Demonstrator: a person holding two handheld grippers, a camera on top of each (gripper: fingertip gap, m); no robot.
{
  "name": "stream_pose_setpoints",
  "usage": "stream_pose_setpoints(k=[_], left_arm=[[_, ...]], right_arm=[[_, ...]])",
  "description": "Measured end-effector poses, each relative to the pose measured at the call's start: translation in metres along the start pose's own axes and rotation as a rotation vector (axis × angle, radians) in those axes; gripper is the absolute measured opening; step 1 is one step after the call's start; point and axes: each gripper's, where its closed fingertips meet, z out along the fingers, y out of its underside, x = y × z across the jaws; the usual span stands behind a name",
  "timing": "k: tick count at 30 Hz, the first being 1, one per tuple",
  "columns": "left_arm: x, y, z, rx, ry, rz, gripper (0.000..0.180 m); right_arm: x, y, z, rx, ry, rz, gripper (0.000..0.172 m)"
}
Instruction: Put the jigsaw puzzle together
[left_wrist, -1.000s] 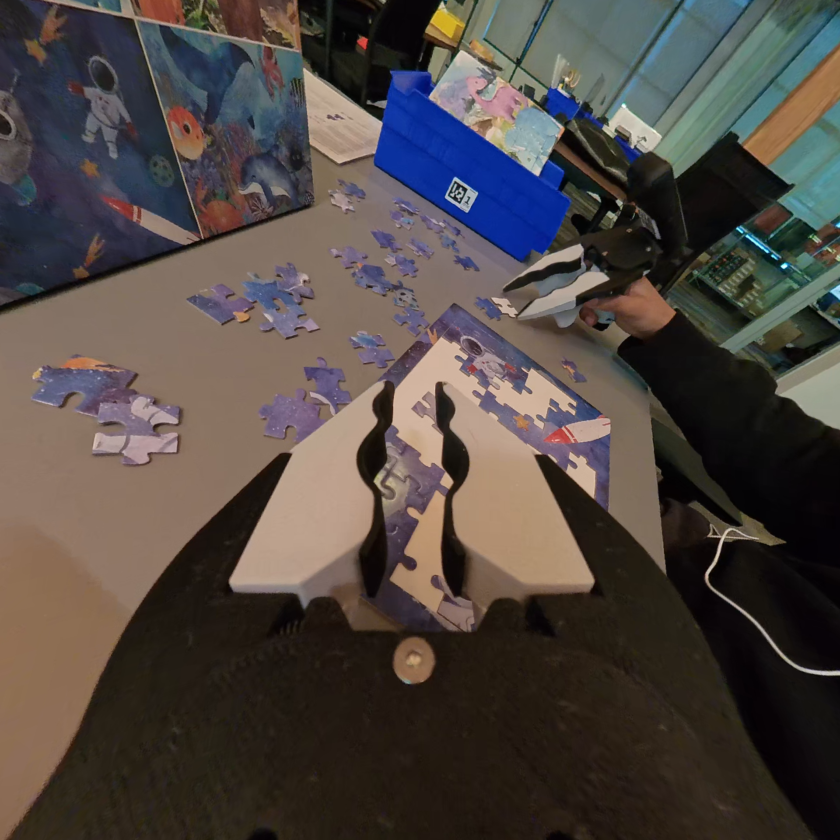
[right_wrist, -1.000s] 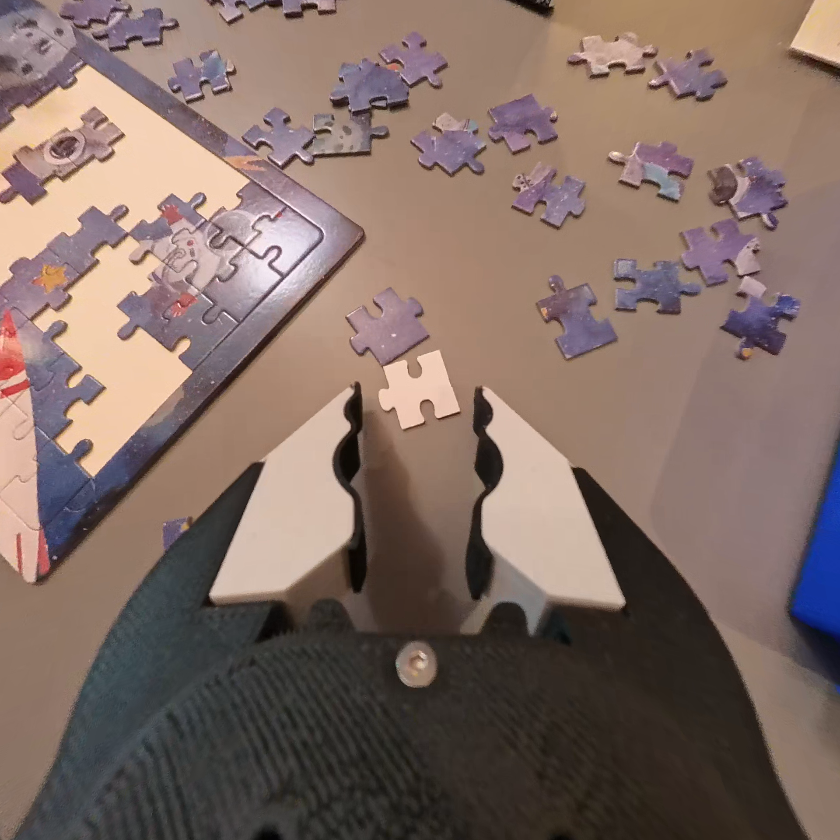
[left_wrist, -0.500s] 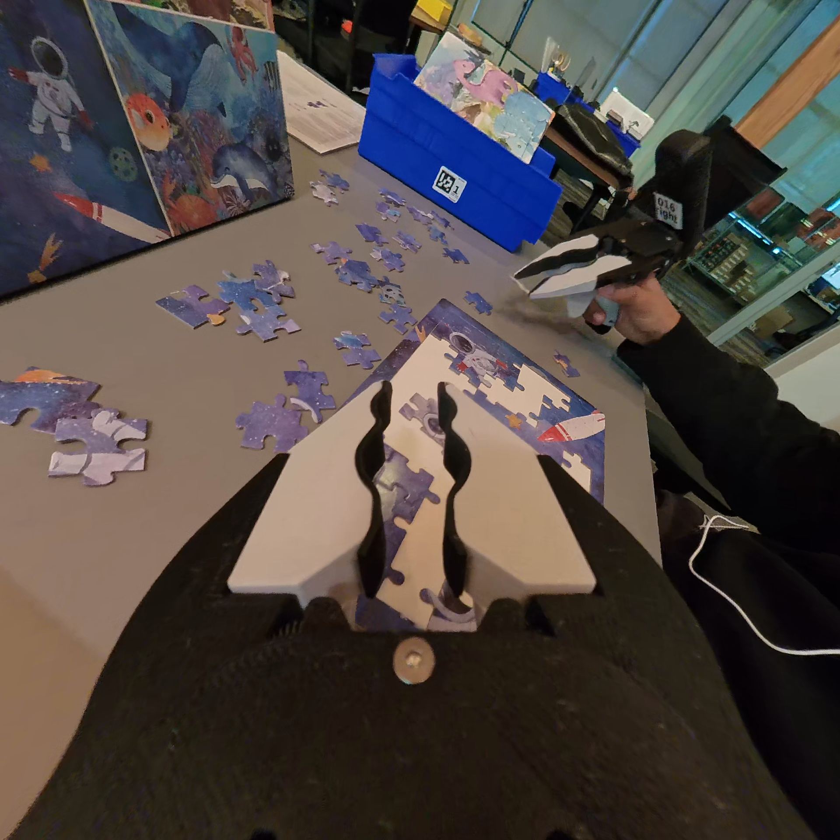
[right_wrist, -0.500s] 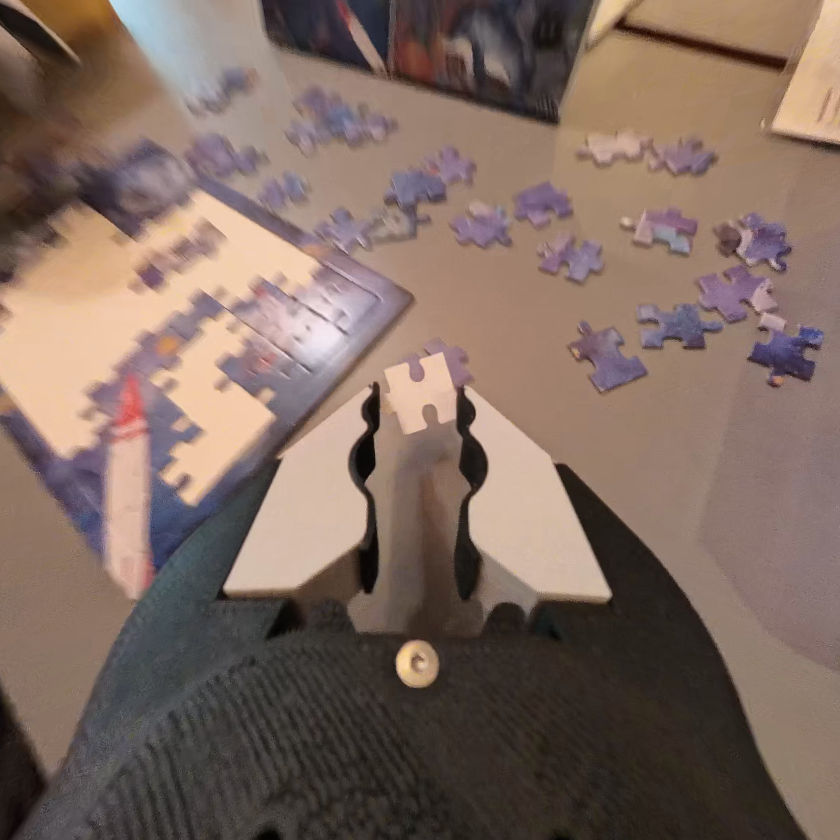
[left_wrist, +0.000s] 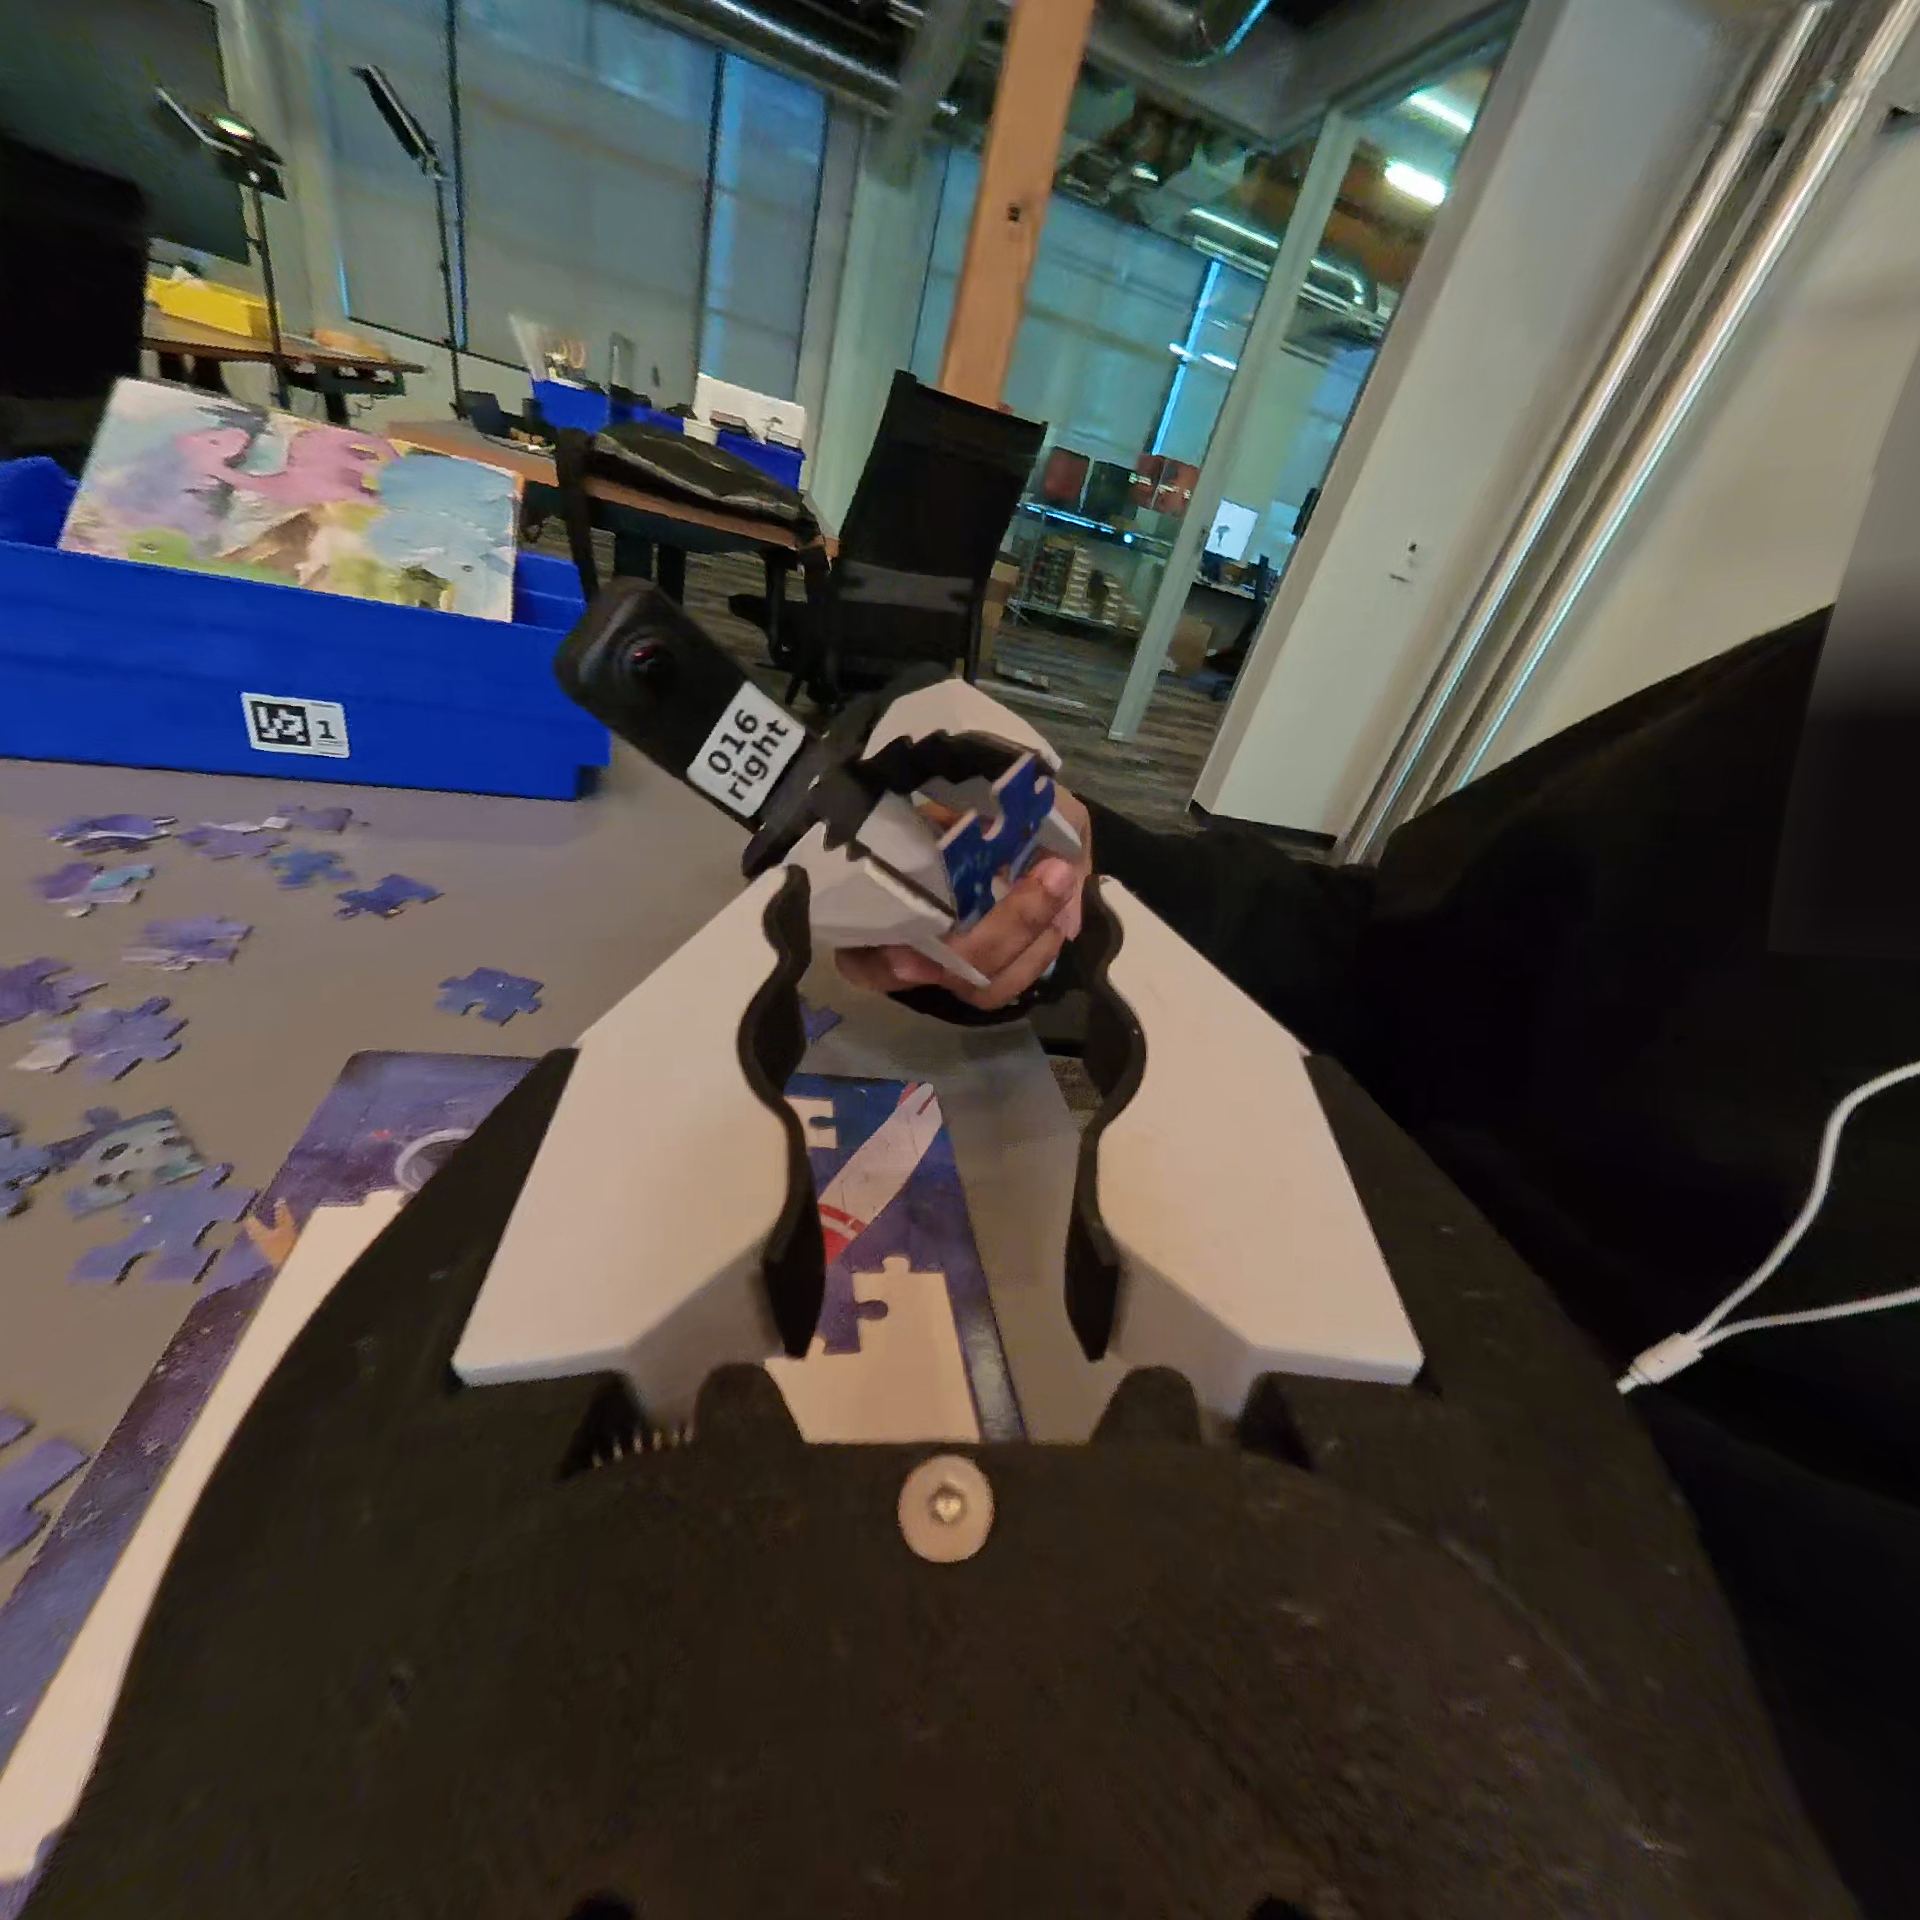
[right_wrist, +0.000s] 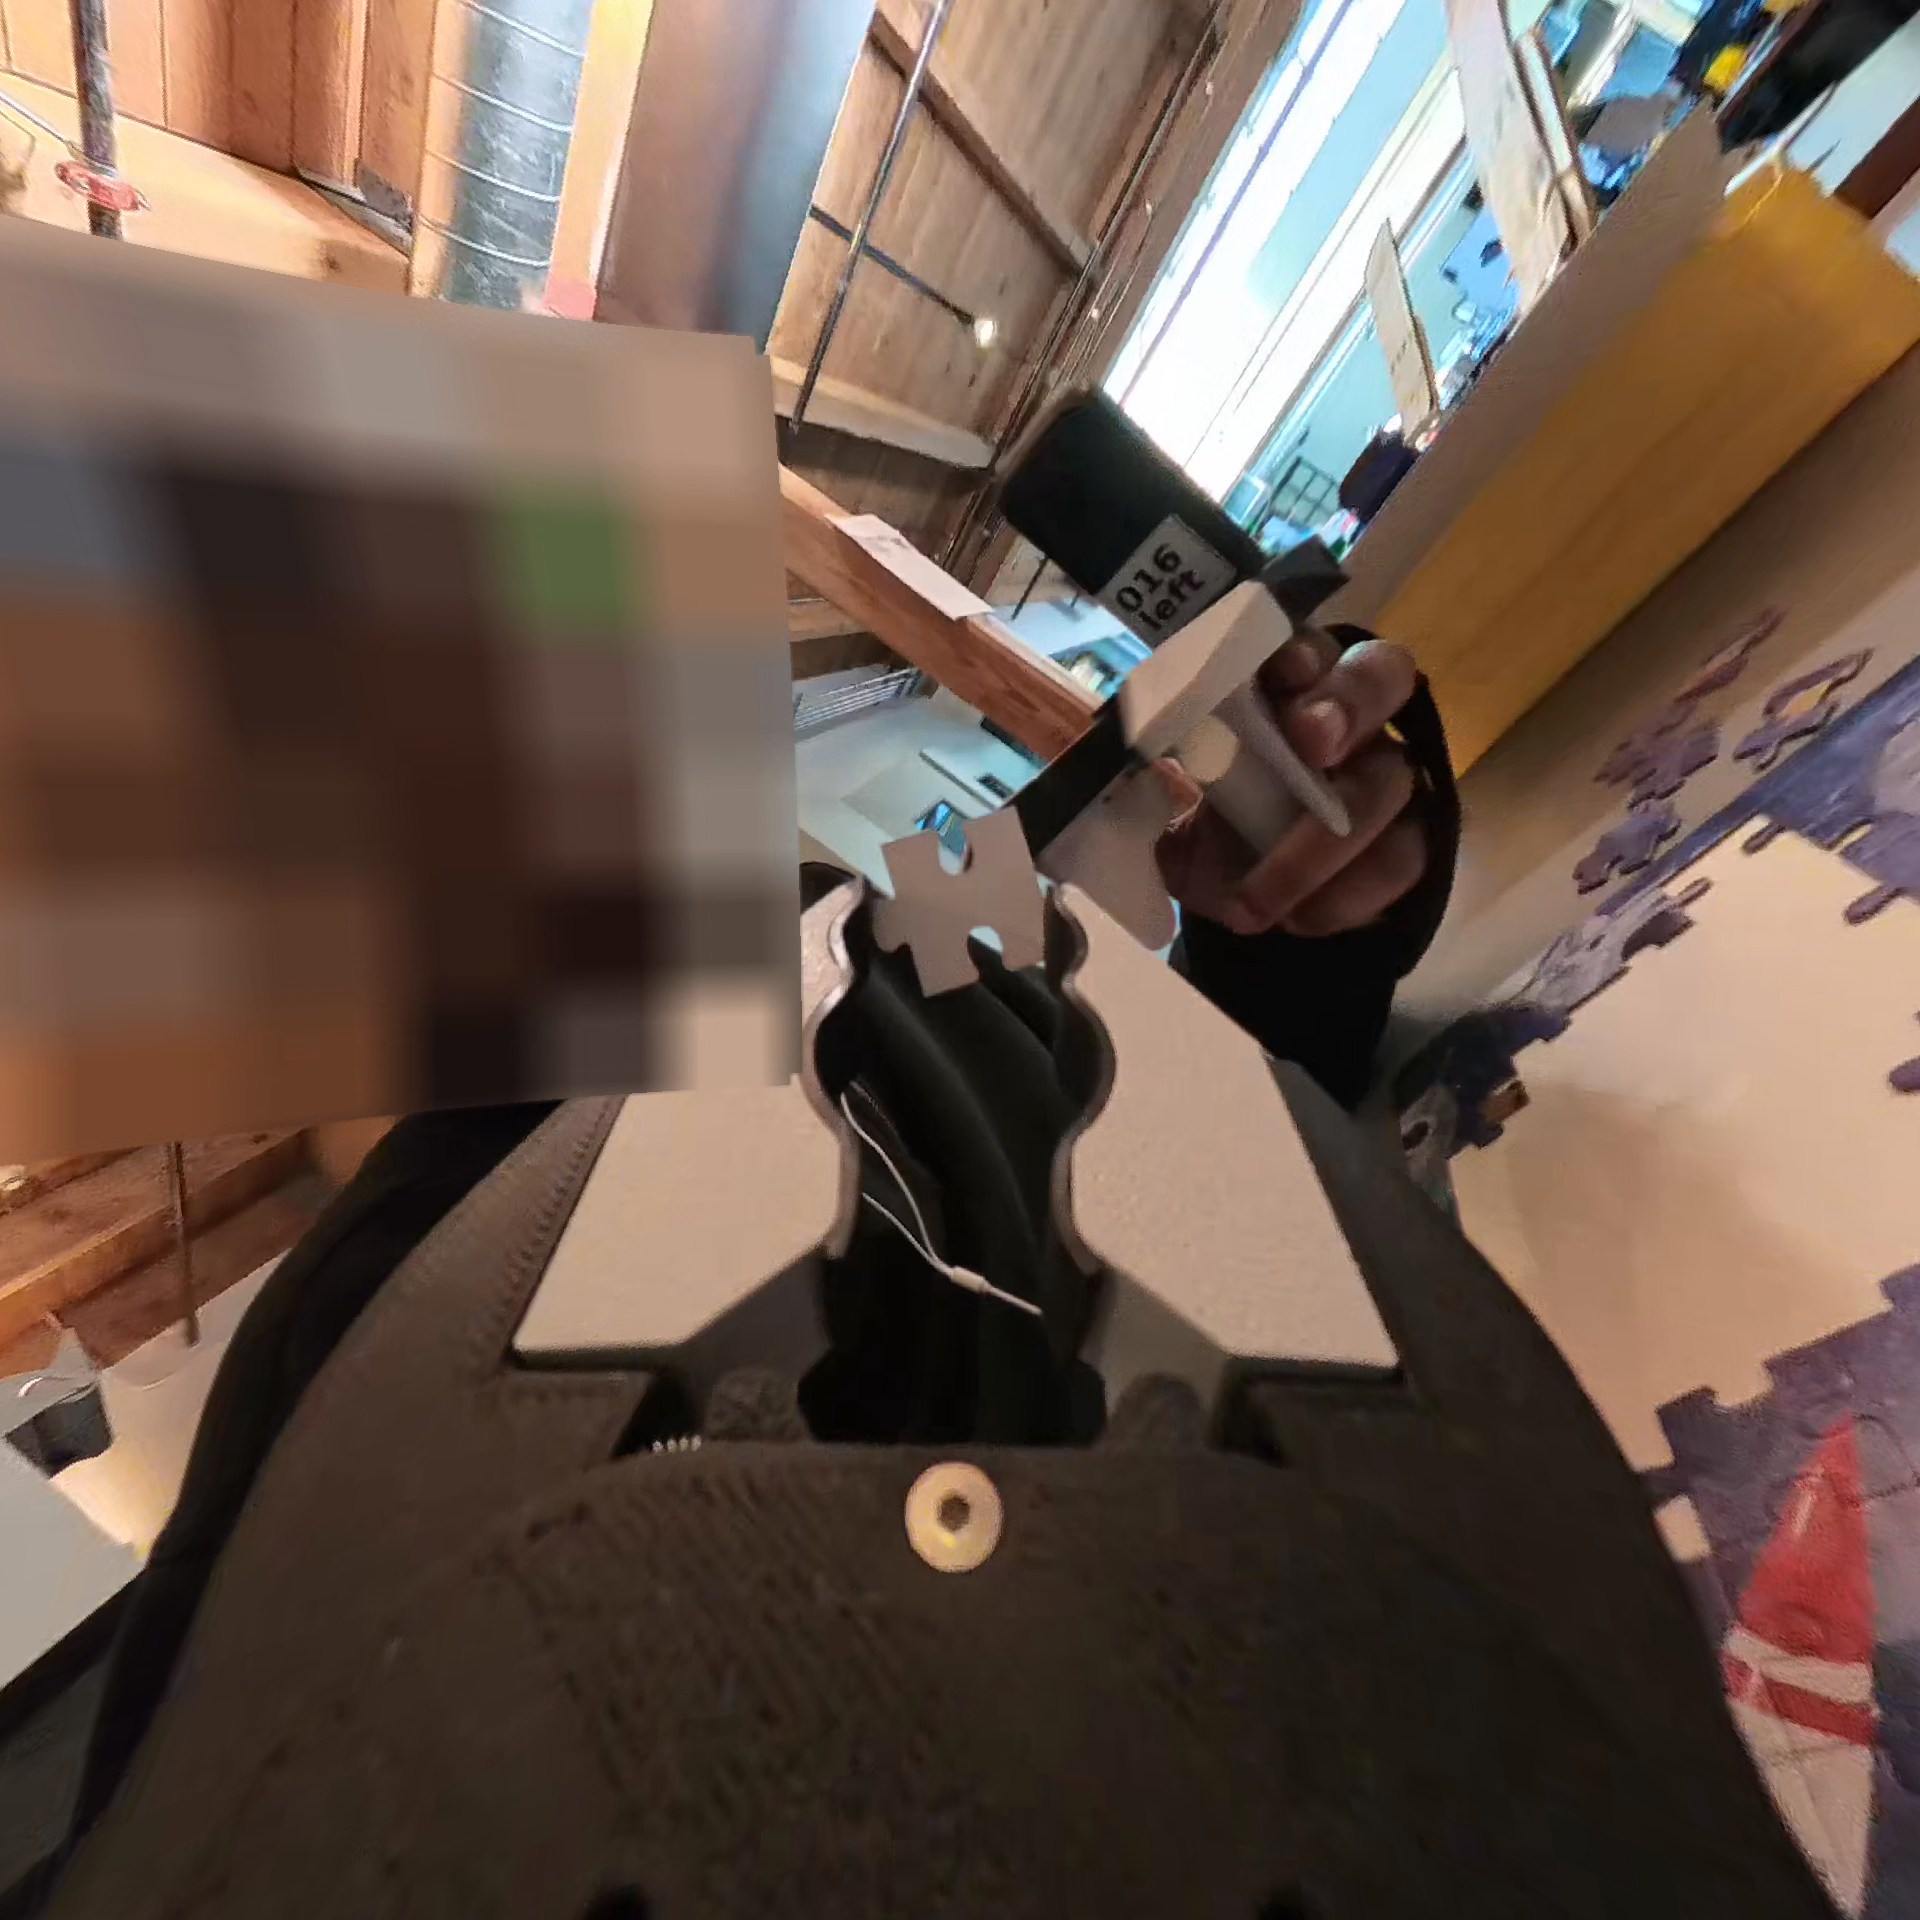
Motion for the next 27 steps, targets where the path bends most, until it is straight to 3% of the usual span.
stream_pose_setpoints(k=[2, 6, 9, 12, 13, 15, 17, 19, 22, 25, 27], left_arm=[[0.003, 0.001, 0.004, -0.008, 0.008, 0.011, 0.041], [0.003, 0.003, -0.001, -0.022, 0.026, 0.004, 0.004], [-0.008, -0.003, -0.009, 0.023, -0.030, -0.018, 0.000], [-0.029, -0.010, -0.019, 0.096, -0.094, -0.141, 0.000], [-0.036, -0.011, -0.021, 0.124, -0.103, -0.202, 0.000], [-0.045, -0.013, -0.024, 0.183, -0.091, -0.330, 0.000], [-0.053, -0.012, -0.026, 0.233, -0.086, -0.430, 0.000], [-0.060, -0.010, -0.027, 0.262, -0.092, -0.487, 0.000], [-0.062, -0.008, -0.025, 0.272, -0.083, -0.514, 0.000], [-0.058, -0.009, -0.021, 0.262, -0.075, -0.509, 0.000], [-0.055, -0.009, -0.018, 0.255, -0.060, -0.506, 0.000]], right_arm=[[0.002, 0.003, 0.006, -0.020, -0.006, 0.017, 0.030], [0.009, -0.002, 0.008, 0.006, 0.057, 0.024, 0.030], [0.011, -0.019, -0.004, 0.102, 0.114, -0.038, 0.025], [0.019, -0.031, -0.017, 0.152, 0.352, -0.342, 0.019], [0.028, -0.035, -0.023, 0.135, 0.524, -0.502, 0.024], [0.035, -0.045, -0.036, 0.074, 0.897, -0.892, 0.049], [0.025, -0.049, -0.033, -0.026, 1.152, -1.258, 0.043], [0.020, -0.044, -0.018, -0.124, 1.279, -1.529, 0.039], [0.037, -0.034, -0.004, -0.277, 1.360, -1.644, 0.039], [0.051, -0.035, -0.003, -0.292, 1.390, -1.607, 0.045], [0.053, -0.039, -0.003, -0.272, 1.399, -1.584, 0.041]])
